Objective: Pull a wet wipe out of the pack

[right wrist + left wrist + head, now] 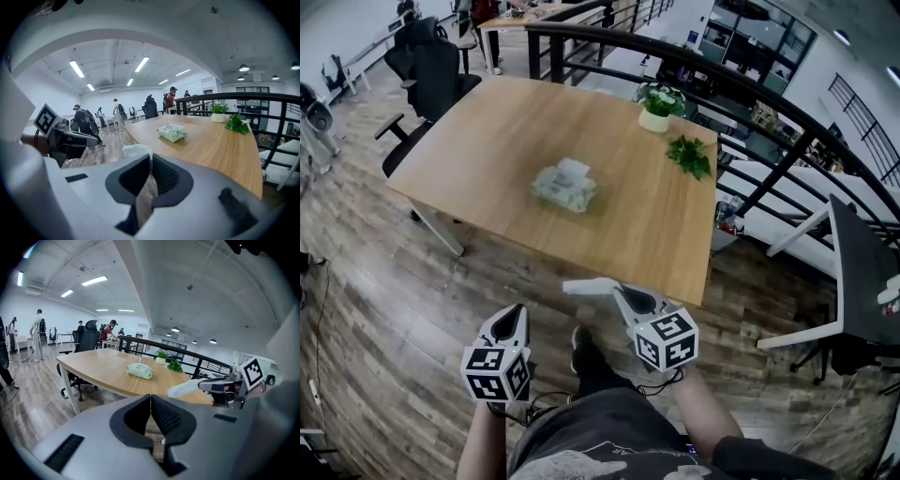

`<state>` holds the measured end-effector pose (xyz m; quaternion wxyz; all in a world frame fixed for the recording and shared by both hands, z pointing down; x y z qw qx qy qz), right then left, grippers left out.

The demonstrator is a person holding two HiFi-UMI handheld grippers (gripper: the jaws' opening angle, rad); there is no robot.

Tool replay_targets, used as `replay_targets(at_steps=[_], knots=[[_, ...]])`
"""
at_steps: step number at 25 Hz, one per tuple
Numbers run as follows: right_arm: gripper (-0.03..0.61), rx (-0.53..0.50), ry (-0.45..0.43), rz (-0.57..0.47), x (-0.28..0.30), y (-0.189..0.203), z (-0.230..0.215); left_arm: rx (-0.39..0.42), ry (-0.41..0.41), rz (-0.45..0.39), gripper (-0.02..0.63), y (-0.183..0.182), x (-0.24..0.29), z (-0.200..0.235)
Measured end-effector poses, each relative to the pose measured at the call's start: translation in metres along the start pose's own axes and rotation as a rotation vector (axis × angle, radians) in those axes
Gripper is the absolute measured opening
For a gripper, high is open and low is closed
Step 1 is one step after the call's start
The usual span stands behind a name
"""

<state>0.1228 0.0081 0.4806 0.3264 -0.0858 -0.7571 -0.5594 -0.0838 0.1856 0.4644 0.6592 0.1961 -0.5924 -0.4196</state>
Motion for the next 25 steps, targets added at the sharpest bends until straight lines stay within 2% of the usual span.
replay_targets(at_steps=[6,13,25], knots=[[0.034,-0.047,0.038,-0.011,-0.007,-0.007,0.010,0.010,0.007,-0.034,0.015,-0.006,-0.009,0.003],[0.032,-0.038,0.058,-0.003,0.006,-0.019,0.004,0.009,0.013,-0.035,0.015,-0.016,-0.002,0.012],[0.032,-0.010,0.071,0.033,0.047,-0.042,-0.044,0.023,0.041,-0.008,0.015,-0.053,0.056,0.027]])
Point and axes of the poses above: the fingertips, and each gripper's own axes: x forward along the fingers, z to its left, y out of its underside, the point moved 9 cm from there along -x, backward along the fingers, and after that the axes turned 8 degrees about z, right-handed, at the moved point
